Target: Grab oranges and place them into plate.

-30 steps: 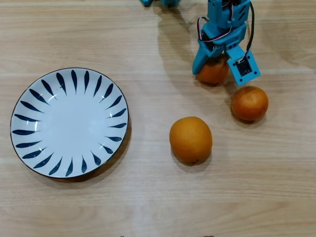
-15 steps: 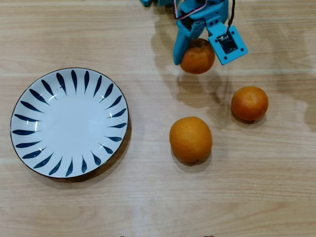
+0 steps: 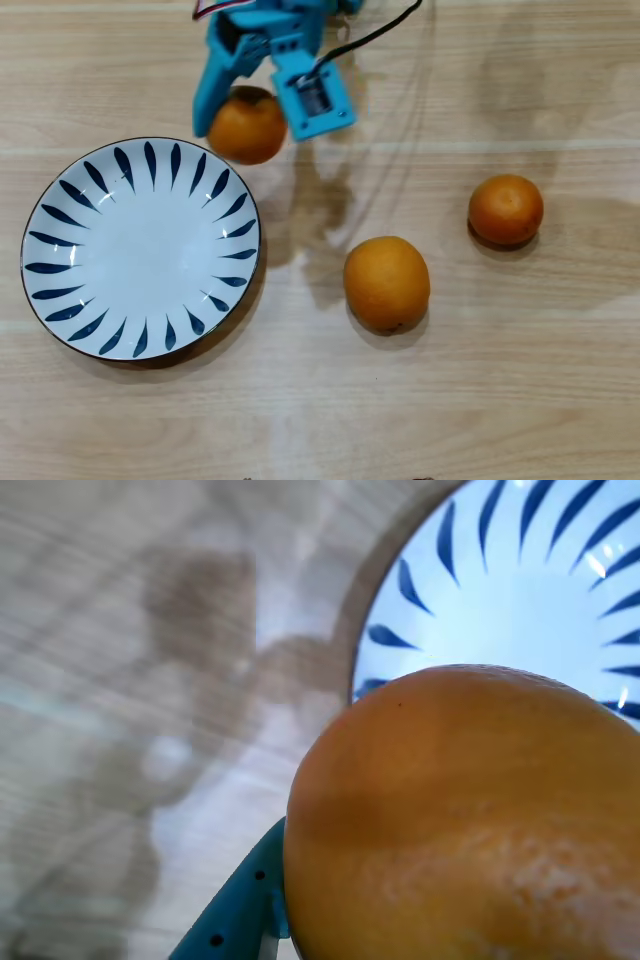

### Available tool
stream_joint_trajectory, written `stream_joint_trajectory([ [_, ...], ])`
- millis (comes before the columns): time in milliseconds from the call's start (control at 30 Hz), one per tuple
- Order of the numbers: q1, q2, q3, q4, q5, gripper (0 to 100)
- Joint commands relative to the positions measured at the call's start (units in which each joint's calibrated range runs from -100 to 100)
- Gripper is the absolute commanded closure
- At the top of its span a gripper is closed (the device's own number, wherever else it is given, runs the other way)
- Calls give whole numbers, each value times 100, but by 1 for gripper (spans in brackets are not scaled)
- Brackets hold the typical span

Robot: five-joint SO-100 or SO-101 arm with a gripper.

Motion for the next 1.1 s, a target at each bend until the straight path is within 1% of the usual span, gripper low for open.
stream_joint_trajectory([
  [0,476,1527,-2483,702,219,68],
  [167,992,3623,-5245,1424,344,68],
  [267,1218,4655,-6358,1493,344,68],
  [333,1339,5153,-6738,1493,344,68],
  [633,1476,5559,-6919,1407,281,67],
  [700,1443,5534,-6919,1415,271,61],
  [800,1306,5500,-6919,1587,4,48],
  [867,1210,5483,-6929,1707,-53,43],
  [967,1008,5424,-7273,1940,-64,42],
  [1067,766,5196,-7816,2429,-58,43],
])
